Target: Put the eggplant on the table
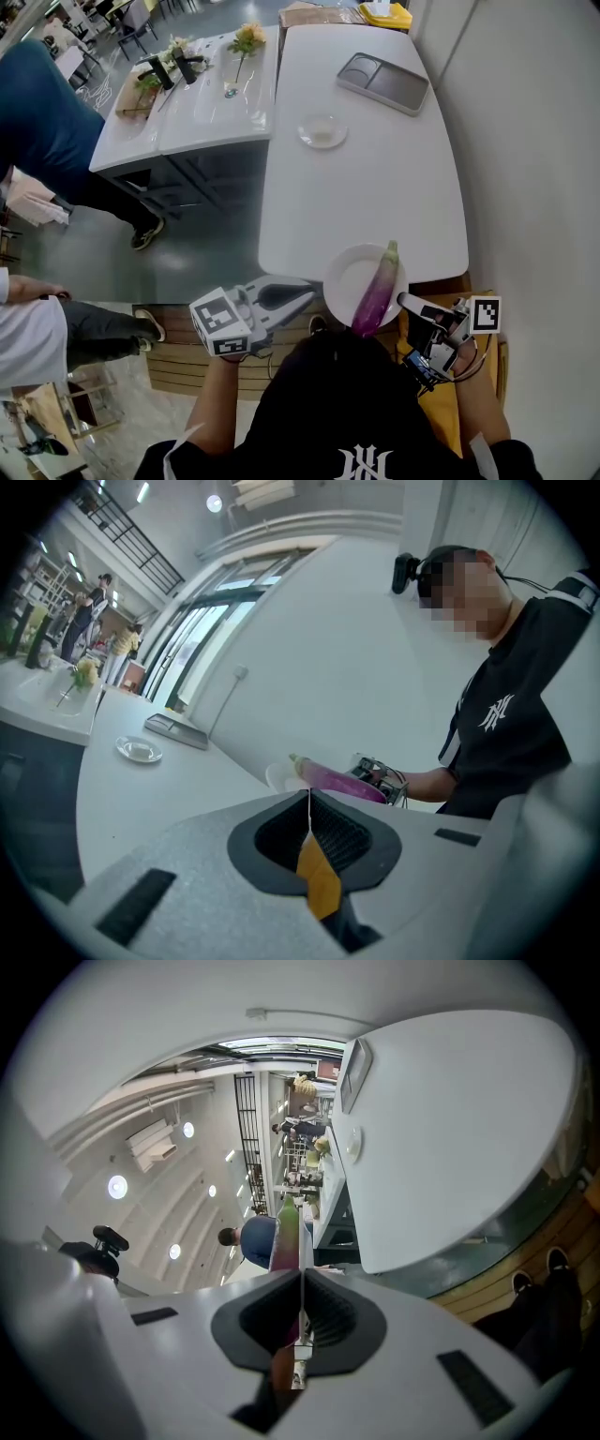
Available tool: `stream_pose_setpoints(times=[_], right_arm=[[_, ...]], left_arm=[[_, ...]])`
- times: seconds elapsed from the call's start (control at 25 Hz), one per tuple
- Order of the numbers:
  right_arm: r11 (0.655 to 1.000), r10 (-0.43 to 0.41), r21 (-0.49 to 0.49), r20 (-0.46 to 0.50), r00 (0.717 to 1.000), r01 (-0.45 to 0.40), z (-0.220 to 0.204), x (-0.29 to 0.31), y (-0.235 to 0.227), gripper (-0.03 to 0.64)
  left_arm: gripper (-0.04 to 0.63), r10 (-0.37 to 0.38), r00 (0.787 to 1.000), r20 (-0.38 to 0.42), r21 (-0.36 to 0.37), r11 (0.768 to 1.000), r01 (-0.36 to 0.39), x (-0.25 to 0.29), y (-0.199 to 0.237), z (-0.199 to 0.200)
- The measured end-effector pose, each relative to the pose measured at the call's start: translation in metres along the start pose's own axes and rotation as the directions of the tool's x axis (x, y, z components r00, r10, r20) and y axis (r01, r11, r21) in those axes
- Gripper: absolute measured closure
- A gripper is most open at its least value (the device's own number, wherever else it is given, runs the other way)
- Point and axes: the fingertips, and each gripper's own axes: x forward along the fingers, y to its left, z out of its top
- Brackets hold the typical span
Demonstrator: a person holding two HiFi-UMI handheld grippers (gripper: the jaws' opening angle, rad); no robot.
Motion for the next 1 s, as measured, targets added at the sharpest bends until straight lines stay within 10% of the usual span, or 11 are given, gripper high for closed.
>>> stream_pose_setpoints(times=[0.72, 1.0], right_arm=[[1.0, 0.018, -0.016, 0.006, 1.0, -0.018, 0.04, 0.027, -0.001, 0.606], [0.999, 0.017, -0.04, -0.023, 1.0, -0.018, 0.078, 0.019, -0.004, 0.606]], left_arm=[[0.586, 0.015, 1.0, 0.009, -0.126, 0.992, -0.013, 0.001, 0.051, 0.012], [0.466, -0.026, 0.997, -0.069, -0.292, 0.957, 0.004, 0.043, 0.073, 0.007]])
